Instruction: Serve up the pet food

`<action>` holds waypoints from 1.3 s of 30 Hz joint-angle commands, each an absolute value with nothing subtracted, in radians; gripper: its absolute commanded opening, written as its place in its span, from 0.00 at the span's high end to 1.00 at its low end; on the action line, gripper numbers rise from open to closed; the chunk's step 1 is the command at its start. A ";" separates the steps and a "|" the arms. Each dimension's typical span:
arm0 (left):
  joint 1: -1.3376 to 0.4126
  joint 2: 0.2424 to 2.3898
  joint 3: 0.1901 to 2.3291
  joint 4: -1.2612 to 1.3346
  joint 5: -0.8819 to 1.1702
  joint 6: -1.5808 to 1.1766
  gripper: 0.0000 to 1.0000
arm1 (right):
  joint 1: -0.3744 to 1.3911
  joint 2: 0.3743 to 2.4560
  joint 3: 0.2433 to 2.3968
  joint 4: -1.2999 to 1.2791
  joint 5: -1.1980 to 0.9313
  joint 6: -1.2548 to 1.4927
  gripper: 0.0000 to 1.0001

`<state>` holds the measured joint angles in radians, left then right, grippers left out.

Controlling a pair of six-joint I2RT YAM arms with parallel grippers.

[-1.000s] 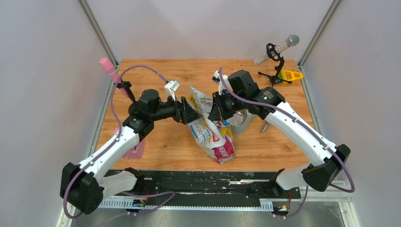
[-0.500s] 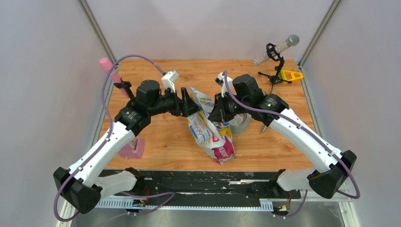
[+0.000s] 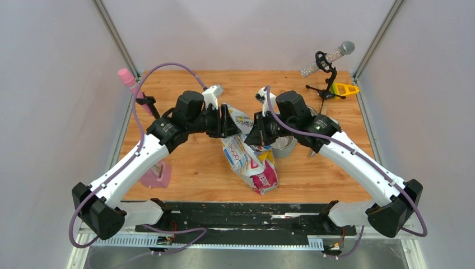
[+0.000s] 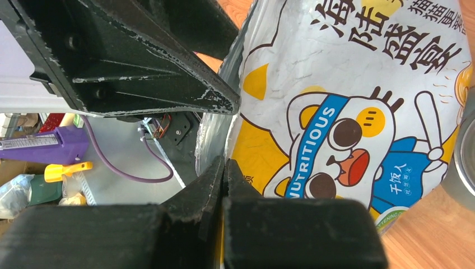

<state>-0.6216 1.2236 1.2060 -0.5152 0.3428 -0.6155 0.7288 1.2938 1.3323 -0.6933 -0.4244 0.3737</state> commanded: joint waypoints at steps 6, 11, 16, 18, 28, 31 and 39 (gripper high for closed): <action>-0.632 1.199 1.237 -0.548 0.357 -0.595 0.72 | 0.734 1.235 1.312 -0.625 -0.207 0.403 1.00; -0.632 1.189 1.215 -0.530 0.362 -0.584 1.00 | 0.734 1.194 1.295 -0.627 -0.099 0.417 1.00; -0.632 1.181 1.199 -0.511 0.356 -0.582 1.00 | 0.735 1.181 1.288 -0.631 -0.090 0.420 0.98; -0.633 1.186 1.196 -0.501 0.366 -0.581 1.00 | 0.736 1.201 1.298 -0.626 -0.163 0.410 0.83; -0.646 1.190 1.201 -0.497 0.347 -0.581 1.00 | 0.787 1.362 1.428 -0.611 -0.134 0.324 0.48; -0.653 1.168 1.200 -0.517 0.294 -0.576 1.00 | 0.801 1.400 1.442 -0.615 -0.048 0.310 0.52; -0.657 1.112 1.218 -0.744 -0.076 -0.551 1.00 | 0.811 1.403 1.452 -0.650 0.380 0.321 1.00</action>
<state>-0.6647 1.1652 1.1965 -0.5995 0.1947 -0.5903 0.8127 1.4311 1.4128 -0.6567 0.0380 0.3248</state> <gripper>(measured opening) 0.007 0.026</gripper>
